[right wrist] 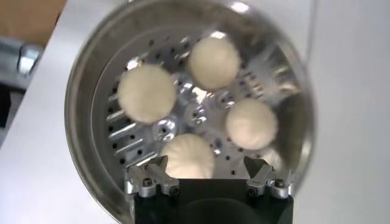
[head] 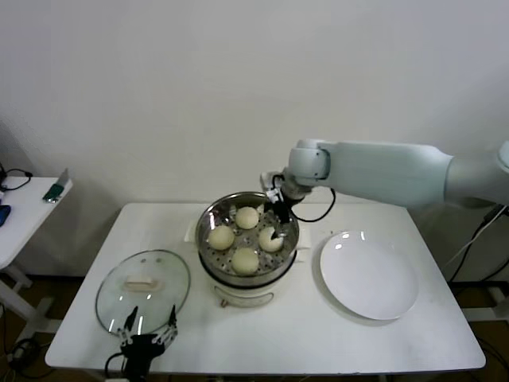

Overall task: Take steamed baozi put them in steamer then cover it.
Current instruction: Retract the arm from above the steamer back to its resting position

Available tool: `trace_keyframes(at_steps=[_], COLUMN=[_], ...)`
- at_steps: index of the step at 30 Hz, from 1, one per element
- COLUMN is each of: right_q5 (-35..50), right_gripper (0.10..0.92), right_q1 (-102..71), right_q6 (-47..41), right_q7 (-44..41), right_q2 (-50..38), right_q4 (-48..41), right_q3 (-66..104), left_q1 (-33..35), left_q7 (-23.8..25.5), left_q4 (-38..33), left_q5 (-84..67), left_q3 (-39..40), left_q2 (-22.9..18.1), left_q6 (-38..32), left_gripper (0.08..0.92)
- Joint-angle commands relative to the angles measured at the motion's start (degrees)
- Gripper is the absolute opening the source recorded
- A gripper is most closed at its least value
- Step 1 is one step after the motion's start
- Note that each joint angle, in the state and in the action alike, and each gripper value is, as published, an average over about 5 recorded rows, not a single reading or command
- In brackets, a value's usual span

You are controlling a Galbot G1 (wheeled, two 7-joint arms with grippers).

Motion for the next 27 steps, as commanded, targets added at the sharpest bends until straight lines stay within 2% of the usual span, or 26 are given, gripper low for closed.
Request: trace_keyframes(at_steps=[1,6,12,20,27], right_q5=[11.53,7.08,-0.71,-9.92,-12.76], right_gripper=[0.823,0.823,0.823,0.823,0.823], right_q1=[-5.50,-19.36,-42.97,-82.37,-109.91], right_q6=[0.17,3.29,6.40,13.57,23.79], right_q7=[16.26,30.79,39.00,40.19,38.49], right_q2=[-11.20,-18.29,-26.64,-30.35,-22.03], right_q4=[1.14,3.71,9.71,16.85,18.90], right_q3=[17.93,33.41,57.55,92.43,113.83], left_q1=[-0.07,-0.83,-2.32,-2.98,-4.51], left_q7=[-0.15,-0.92,-0.91,-1.18,-1.75], left_q4=[-0.27,-0.54,-0.98,-0.64,-0.04], left_q5=[-0.02,-0.15,1.04,2.21,8.76], left_q3=[-0.30,-0.40,-0.99,-1.53,-2.41], left_q2=[0.11,0.26,0.50,1.01,1.36], left_q6=[-0.15,-0.68,-0.93,-2.40,-5.18], left_gripper=[0.823,0.823,0.823,0.823,0.823])
